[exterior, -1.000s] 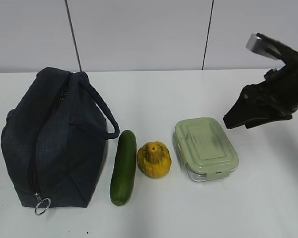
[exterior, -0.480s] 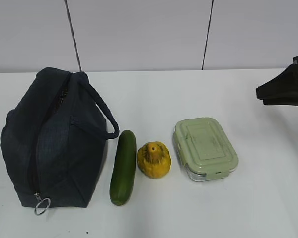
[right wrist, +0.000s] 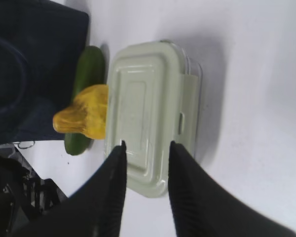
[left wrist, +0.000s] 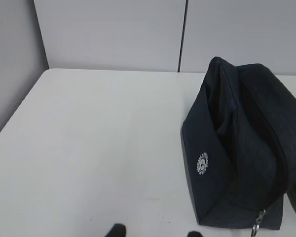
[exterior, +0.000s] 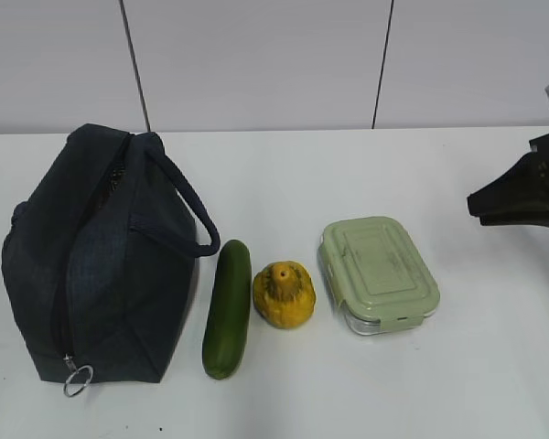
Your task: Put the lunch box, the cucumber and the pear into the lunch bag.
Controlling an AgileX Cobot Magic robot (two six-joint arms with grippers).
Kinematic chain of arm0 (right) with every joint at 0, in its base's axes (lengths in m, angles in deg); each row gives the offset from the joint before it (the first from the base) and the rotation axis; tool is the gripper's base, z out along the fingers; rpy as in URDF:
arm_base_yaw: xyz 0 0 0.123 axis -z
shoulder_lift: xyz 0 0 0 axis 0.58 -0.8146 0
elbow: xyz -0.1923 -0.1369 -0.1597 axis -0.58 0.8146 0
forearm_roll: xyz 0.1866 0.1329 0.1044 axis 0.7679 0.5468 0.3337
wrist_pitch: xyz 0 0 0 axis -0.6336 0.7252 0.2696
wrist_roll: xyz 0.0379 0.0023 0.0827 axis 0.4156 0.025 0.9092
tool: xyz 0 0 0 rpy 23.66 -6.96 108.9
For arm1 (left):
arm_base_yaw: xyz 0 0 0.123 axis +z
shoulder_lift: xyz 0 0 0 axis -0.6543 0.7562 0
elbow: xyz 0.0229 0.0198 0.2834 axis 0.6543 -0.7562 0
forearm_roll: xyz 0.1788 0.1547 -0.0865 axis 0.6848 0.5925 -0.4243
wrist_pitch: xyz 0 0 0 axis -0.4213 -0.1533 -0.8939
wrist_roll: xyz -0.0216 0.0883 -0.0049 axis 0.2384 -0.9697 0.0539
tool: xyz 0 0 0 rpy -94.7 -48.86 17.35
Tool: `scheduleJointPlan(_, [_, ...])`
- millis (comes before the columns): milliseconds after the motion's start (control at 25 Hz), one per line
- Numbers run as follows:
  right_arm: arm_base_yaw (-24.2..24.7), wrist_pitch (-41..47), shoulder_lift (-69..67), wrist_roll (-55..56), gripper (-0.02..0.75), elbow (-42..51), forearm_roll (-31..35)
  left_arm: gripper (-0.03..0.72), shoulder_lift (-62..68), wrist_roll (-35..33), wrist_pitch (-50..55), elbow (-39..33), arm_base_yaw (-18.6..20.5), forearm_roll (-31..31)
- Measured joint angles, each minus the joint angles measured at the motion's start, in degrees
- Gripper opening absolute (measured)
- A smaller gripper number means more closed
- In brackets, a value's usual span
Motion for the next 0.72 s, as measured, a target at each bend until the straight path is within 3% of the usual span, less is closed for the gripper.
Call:
scheduleJointPlan(200, [0.0, 0.12, 0.0, 1.55, 0.263, 0.0, -3.49, 0.238, 0.0, 0.0, 0.0, 0.0, 0.0, 0.0])
scheduleJointPlan(480, [-2.91, 0.12, -0.49, 2.27, 0.561, -0.05, -3.38, 0.238, 0.0, 0.0, 0.0, 0.0, 0.02, 0.0])
scheduleJointPlan(720, [-7.65, 0.46, -5.6, 8.08, 0.599, -5.06, -9.87, 0.238, 0.0, 0.0, -0.05, 0.0, 0.02, 0.0])
